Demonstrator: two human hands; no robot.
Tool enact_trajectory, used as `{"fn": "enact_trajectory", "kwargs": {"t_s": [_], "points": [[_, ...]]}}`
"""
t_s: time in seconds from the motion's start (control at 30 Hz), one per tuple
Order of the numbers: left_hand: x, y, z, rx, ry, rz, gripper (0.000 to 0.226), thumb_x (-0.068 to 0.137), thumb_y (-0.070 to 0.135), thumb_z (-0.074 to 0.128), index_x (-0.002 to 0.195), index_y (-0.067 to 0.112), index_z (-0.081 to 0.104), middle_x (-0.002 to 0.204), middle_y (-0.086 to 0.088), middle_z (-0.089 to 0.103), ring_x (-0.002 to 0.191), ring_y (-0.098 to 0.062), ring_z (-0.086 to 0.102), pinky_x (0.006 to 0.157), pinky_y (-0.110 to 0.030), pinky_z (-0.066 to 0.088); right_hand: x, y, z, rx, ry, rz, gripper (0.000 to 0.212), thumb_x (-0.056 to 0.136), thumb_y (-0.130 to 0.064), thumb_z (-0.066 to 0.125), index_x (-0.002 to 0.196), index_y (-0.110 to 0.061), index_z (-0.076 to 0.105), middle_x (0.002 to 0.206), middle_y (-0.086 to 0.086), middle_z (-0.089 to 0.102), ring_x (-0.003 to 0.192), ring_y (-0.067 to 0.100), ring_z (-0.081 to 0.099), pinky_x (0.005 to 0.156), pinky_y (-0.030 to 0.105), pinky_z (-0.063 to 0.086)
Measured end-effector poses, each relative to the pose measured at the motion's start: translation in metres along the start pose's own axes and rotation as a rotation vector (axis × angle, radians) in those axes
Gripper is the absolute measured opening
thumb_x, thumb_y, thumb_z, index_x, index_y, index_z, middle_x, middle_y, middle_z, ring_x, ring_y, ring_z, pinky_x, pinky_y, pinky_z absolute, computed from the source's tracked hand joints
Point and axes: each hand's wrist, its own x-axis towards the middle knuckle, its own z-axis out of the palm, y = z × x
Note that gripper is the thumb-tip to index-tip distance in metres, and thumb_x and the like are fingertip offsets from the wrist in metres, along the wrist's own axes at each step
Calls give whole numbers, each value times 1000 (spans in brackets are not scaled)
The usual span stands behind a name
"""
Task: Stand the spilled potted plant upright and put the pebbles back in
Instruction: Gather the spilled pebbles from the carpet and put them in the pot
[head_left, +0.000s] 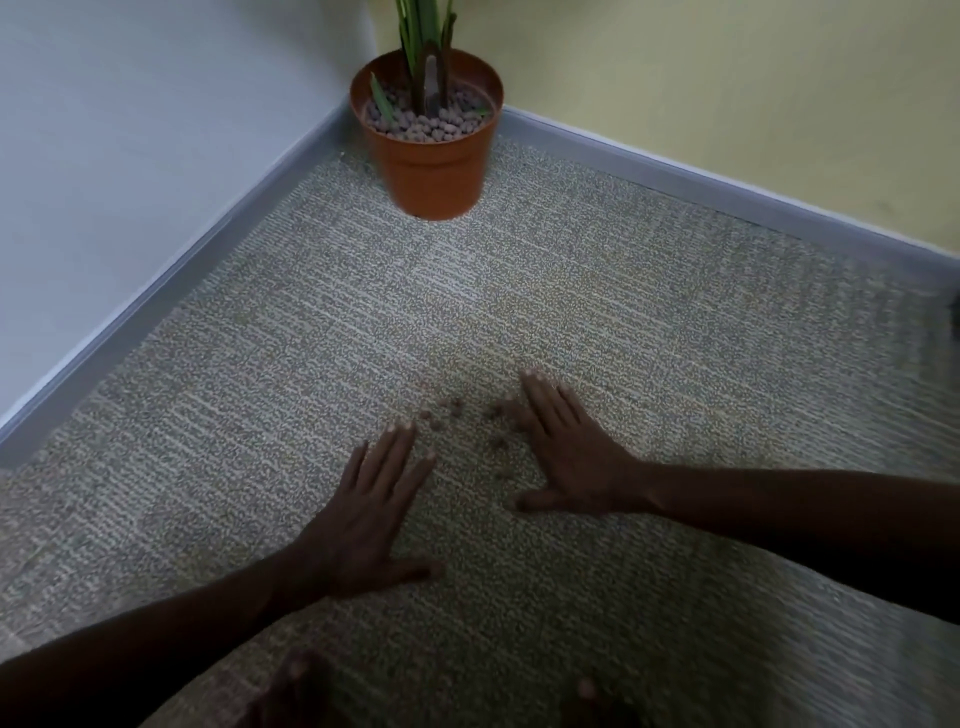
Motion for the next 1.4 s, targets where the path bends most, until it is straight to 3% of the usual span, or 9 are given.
{"fn": "enact_trajectory", "kwargs": {"t_s": [0.13, 0.3, 0.37, 0.47, 0.57, 0.83, 1.03, 1.23, 1.4], "points": [[44, -5, -5, -126, 165, -149, 91, 88, 72, 34, 153, 12, 14, 161, -18, 11, 149, -33, 8, 117, -53, 19, 36, -12, -2, 49, 108, -31, 100, 83, -76, 39, 154, -16, 3, 161, 22, -7, 150, 34, -6, 122, 47, 2], [87, -1, -20, -448, 347, -291, 67, 95, 51, 39, 139, 0, 40, 143, -19, 46, 133, -32, 43, 114, -36, 29, 62, -27, -6, 234, 215, 13, 82, 94, -63, 23, 150, -4, 22, 158, 23, 19, 148, 33, 16, 118, 51, 21], [74, -6, -22, -510, 320, -272, 75, 94, 60, 37, 144, 5, 33, 149, -15, 40, 137, -26, 38, 115, -32, 27, 58, -17, -10, 285, 210, -22, 87, 91, -66, 30, 150, -2, 21, 159, 21, 19, 149, 30, 15, 118, 49, 23], [40, -16, -11, -265, 219, -117, 98, 86, 73, 40, 151, 3, 19, 160, -17, 18, 149, -27, 14, 120, -44, 19, 37, 3, -13, 78, 126, -119, 104, 82, -77, 38, 154, -9, 5, 163, 14, 3, 151, 24, -1, 122, 47, 10], [28, -15, -1, -112, 133, -204, 111, 80, 83, 35, 152, 2, 12, 162, -16, 3, 150, -28, -1, 120, -50, 13, 18, 10, -7, -60, 69, -104, 110, 82, -82, 33, 153, -8, -6, 163, 14, -9, 150, 25, -12, 122, 47, 4], [85, -18, -11, -180, 135, -204, 98, 87, 76, 19, 150, 1, 20, 160, -17, 16, 149, -29, 9, 120, -49, 15, 60, -28, 6, 53, 110, -70, 92, 91, -67, 35, 153, -6, 6, 162, 18, 7, 151, 31, 1, 120, 51, 13], [58, -19, -13, -142, 275, -53, 76, 90, 60, 50, 137, 1, 47, 138, -16, 51, 128, -30, 46, 109, -44, 36, 63, -31, 5, 81, 198, -287, 49, 95, -29, 45, 136, -2, 48, 139, 23, 50, 130, 38, 46, 109, 48, 40], [54, -14, -8, -113, 280, -75, 48, 95, 42, 46, 130, 11, 54, 122, -9, 52, 106, -25, 48, 93, -37, 46, 60, -12, -14, 49, 126, -401, 37, 99, -25, 39, 130, -13, 55, 141, 15, 51, 124, 34, 50, 86, 42, 54], [60, -17, -12, -29, 212, -89, 36, 97, 44, 38, 117, 19, 55, 103, -2, 55, 92, -21, 55, 64, -35, 54, 47, 6, -24, -72, 161, -475, 34, 101, -33, 32, 122, -19, 55, 126, 5, 54, 107, 22, 50, 82, 39, 50]]}}
